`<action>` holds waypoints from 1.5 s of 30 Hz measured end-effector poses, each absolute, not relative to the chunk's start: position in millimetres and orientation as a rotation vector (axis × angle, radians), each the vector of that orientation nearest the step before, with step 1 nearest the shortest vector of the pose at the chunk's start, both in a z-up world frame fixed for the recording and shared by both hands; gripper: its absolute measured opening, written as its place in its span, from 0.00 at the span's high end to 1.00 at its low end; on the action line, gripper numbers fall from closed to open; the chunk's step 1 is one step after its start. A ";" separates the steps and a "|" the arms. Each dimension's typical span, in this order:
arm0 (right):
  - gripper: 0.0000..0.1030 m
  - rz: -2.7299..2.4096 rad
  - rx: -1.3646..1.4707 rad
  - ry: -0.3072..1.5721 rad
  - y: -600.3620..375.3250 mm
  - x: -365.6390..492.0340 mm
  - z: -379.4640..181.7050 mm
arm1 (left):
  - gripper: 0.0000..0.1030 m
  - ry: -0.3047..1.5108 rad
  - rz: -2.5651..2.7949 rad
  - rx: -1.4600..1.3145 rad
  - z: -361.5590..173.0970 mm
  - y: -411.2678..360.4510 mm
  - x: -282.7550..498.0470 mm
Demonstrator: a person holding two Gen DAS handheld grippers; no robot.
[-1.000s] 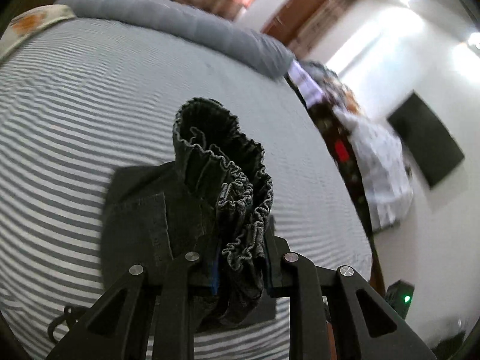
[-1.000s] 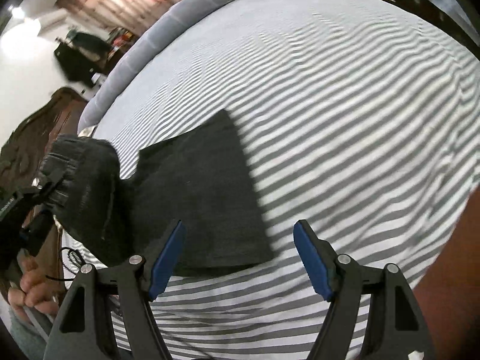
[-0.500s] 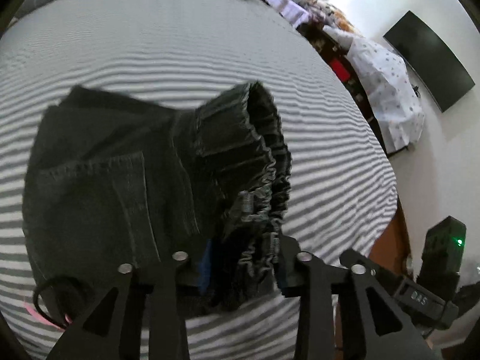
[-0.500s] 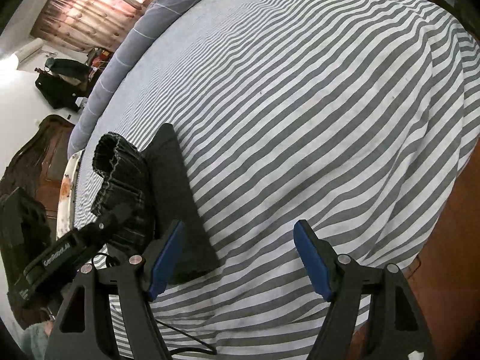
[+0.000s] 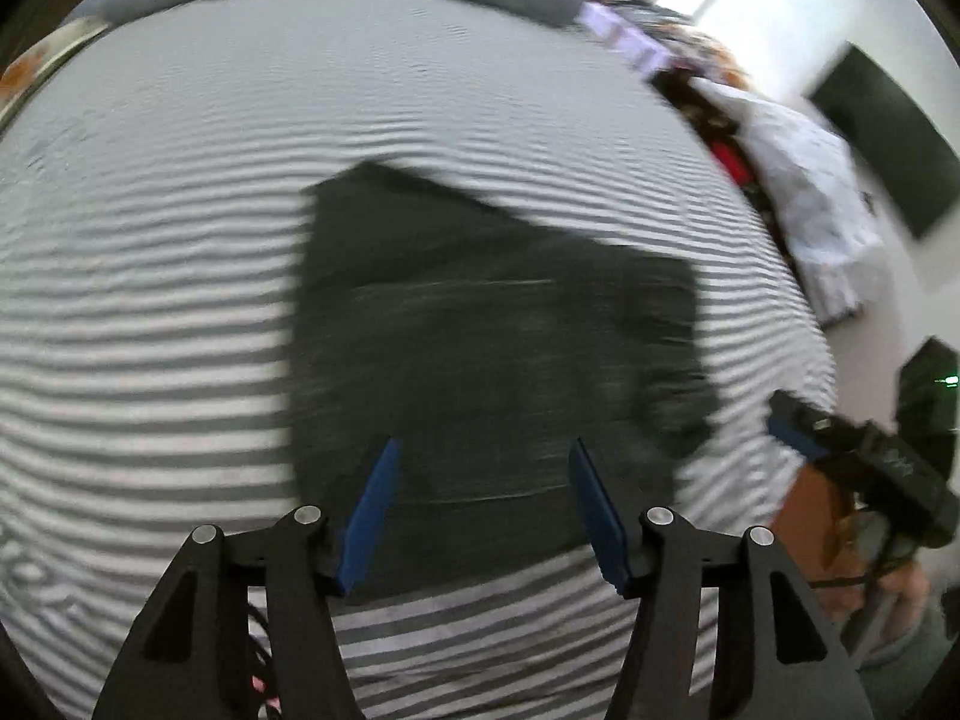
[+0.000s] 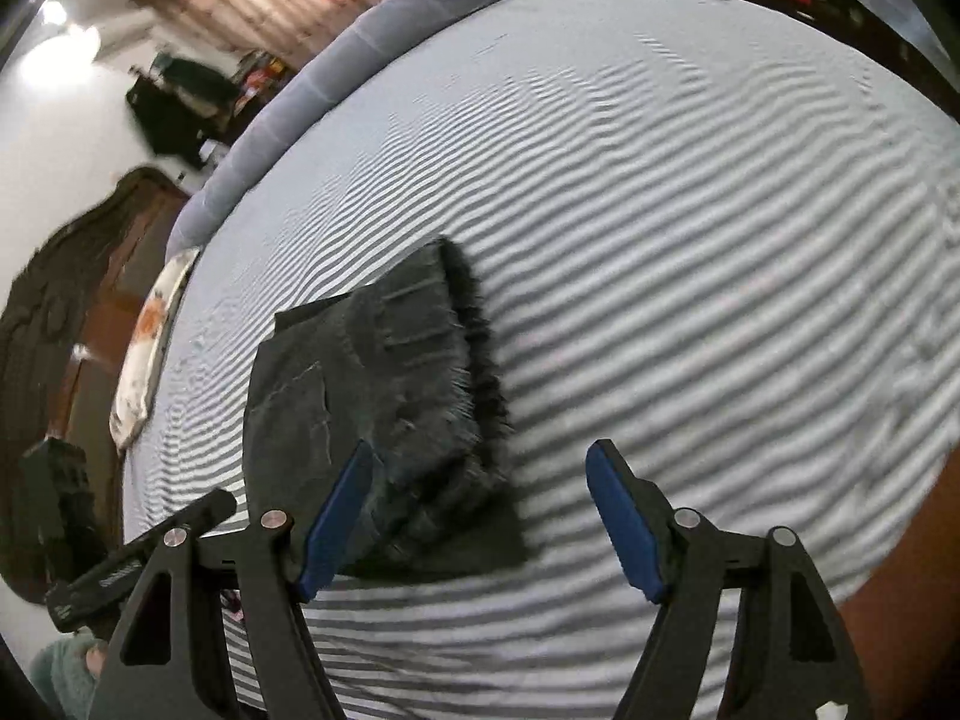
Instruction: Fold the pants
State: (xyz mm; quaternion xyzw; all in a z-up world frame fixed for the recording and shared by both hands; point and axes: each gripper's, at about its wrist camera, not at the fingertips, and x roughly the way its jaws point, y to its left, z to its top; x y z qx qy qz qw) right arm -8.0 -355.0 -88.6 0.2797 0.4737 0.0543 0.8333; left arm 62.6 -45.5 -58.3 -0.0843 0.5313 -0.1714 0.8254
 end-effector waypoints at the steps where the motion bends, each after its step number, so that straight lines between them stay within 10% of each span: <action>1: 0.34 0.135 0.568 1.012 -346.4 3.3 -88.6 | 0.42 1.137 -0.328 -0.189 -63.3 -33.5 64.4; 7: 0.47 0.121 0.466 1.068 -319.9 55.2 -102.8 | 0.42 1.169 -0.213 -0.202 -87.7 -0.2 73.2; 14: 0.94 0.101 0.392 1.067 -312.0 50.8 -101.4 | 0.42 1.143 -0.193 -0.164 -90.3 -1.1 83.8; 25: 0.93 0.024 0.358 1.093 -319.4 44.0 -116.4 | 0.42 1.073 -0.213 0.021 -81.7 -40.3 78.9; 32: 0.51 0.028 0.379 1.110 -320.9 26.6 -107.0 | 0.42 1.093 -0.200 0.044 -90.3 -42.9 78.8; 45: 0.53 0.002 0.420 1.149 -323.1 6.0 -126.4 | 0.42 1.131 -0.201 0.088 -109.7 -46.0 57.3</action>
